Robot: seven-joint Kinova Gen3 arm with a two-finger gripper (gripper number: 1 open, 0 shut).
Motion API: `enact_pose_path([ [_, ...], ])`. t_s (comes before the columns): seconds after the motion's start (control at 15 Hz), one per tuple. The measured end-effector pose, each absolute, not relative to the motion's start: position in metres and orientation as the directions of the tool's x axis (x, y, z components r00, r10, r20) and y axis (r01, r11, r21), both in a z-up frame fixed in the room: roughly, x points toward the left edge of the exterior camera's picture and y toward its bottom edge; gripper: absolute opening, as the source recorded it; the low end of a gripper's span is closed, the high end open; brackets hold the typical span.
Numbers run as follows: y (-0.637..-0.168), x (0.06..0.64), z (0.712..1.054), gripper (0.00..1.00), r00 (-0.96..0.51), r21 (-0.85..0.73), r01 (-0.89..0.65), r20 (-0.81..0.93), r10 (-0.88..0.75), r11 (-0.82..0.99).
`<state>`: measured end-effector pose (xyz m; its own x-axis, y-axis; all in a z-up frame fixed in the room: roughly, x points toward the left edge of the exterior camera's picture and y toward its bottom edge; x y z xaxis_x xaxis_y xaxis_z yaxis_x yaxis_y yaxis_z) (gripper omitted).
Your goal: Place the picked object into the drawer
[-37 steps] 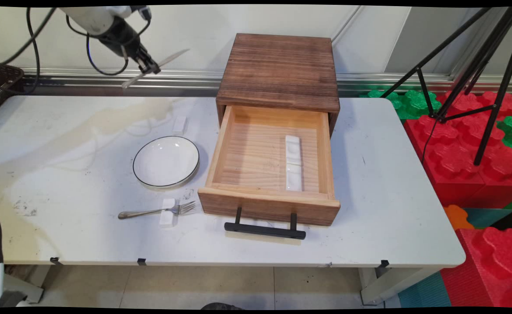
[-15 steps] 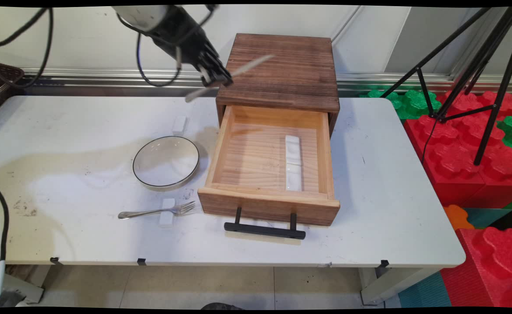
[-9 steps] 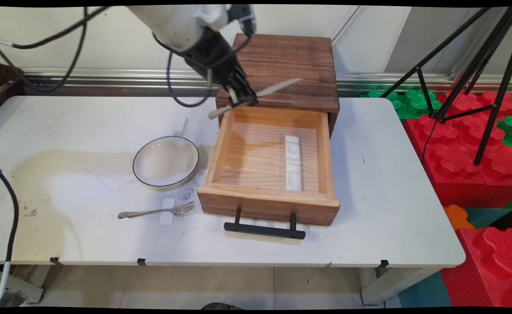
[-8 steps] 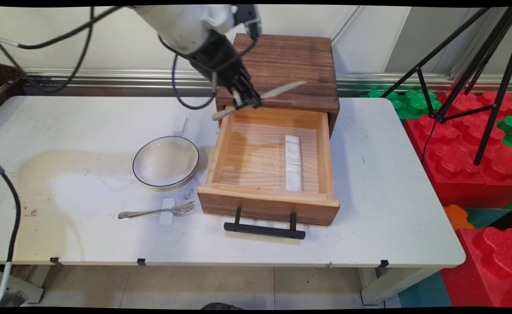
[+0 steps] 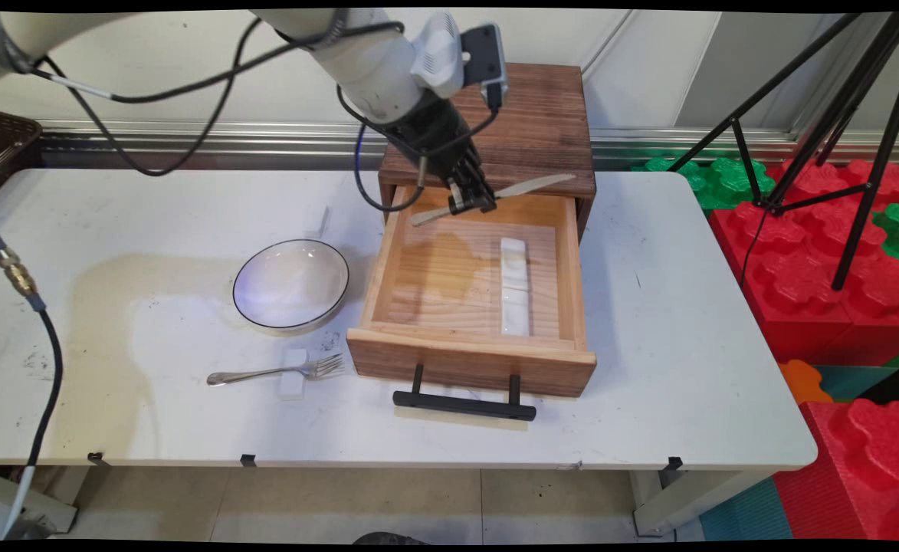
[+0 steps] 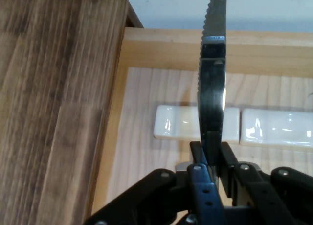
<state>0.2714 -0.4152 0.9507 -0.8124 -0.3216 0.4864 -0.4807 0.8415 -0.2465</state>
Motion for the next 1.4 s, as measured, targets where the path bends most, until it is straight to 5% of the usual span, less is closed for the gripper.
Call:
enact_pose_path([
  [1.4, -0.459, 0.281, 0.858, 0.00, -0.844, -0.197, -0.387, 0.468, -0.261, 0.901],
])
